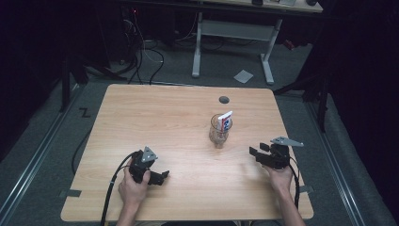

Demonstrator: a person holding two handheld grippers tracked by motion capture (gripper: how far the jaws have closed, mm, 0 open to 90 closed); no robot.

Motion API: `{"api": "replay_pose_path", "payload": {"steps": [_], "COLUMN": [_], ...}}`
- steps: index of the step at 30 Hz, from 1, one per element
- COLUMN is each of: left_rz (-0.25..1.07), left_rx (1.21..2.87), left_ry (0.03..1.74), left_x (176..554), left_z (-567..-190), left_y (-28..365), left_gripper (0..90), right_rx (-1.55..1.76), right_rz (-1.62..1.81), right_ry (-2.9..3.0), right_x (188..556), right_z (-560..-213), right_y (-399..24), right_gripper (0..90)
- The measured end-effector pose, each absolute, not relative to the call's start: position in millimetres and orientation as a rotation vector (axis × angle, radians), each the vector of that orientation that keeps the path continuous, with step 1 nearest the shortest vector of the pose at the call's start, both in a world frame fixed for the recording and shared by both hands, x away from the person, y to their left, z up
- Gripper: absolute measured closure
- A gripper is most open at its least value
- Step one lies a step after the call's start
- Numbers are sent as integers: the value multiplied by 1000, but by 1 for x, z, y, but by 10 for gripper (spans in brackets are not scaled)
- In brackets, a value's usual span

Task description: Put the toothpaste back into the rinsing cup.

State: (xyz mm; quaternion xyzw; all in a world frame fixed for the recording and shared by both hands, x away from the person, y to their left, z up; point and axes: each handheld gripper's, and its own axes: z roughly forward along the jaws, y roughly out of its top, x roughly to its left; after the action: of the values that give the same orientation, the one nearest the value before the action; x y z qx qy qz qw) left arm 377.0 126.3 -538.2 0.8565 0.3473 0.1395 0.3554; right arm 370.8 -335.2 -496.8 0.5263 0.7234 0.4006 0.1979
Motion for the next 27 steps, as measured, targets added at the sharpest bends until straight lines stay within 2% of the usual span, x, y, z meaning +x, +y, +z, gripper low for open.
{"api": "replay_pose_path", "payload": {"steps": [27], "left_rz": [360], "left_rx": [2213], "left_ry": [897], "left_x": [377], "left_z": [-538], "left_y": [126], "left_gripper": [7], "right_rx": [1507], "right_rz": [975], "right_ry": [2103], "right_x": [389], "right_z": [-526], "right_y": [-320], "right_gripper": [411]}}
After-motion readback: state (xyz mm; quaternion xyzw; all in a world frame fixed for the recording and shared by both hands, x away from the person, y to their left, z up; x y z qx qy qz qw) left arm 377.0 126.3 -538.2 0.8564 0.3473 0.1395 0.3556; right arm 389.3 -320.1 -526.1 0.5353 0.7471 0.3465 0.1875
